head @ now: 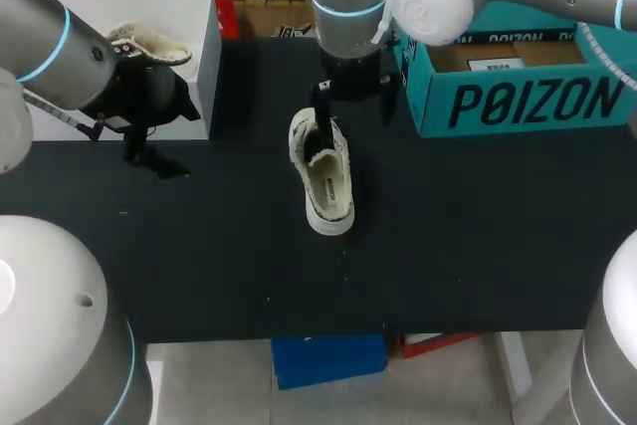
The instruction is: Take the shoe out of the shoebox, open the shoe tongue, remove and reinsert the insole, then place the shoe into the shoebox
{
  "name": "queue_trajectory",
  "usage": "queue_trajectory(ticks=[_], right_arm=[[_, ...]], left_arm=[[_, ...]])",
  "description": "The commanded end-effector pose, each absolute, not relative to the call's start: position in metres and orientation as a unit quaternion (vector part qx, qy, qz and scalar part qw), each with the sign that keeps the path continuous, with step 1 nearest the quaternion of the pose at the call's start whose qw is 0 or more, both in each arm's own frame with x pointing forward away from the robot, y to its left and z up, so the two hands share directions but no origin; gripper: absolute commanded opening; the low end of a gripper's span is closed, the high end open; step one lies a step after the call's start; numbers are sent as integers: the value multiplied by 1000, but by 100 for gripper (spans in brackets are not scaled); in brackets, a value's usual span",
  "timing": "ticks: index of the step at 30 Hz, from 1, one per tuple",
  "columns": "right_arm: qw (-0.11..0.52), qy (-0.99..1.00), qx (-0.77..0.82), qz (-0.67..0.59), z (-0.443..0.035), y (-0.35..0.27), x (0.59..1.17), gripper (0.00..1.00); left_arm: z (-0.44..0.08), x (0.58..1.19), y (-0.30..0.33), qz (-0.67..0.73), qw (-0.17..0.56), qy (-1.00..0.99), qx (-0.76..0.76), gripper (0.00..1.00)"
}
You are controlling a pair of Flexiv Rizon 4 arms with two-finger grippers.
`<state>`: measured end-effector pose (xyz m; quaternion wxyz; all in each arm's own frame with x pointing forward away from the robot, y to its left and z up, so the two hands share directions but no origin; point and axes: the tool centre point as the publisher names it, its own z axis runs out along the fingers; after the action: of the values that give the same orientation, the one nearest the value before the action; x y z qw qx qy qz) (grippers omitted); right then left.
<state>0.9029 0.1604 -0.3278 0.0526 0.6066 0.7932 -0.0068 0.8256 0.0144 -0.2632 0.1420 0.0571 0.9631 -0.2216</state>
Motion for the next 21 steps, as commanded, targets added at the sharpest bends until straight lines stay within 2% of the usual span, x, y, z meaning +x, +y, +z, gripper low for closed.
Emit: queue_trajectory(ticks=[1,21], right_arm=[[45,794,606,-5,-343,161,911,100],[13,795,606,4,-388,150,912,100]], left_arm=[[-265,825,15,-223,145,962,58,100],[-265,825,15,-223,145,962,58,100]])
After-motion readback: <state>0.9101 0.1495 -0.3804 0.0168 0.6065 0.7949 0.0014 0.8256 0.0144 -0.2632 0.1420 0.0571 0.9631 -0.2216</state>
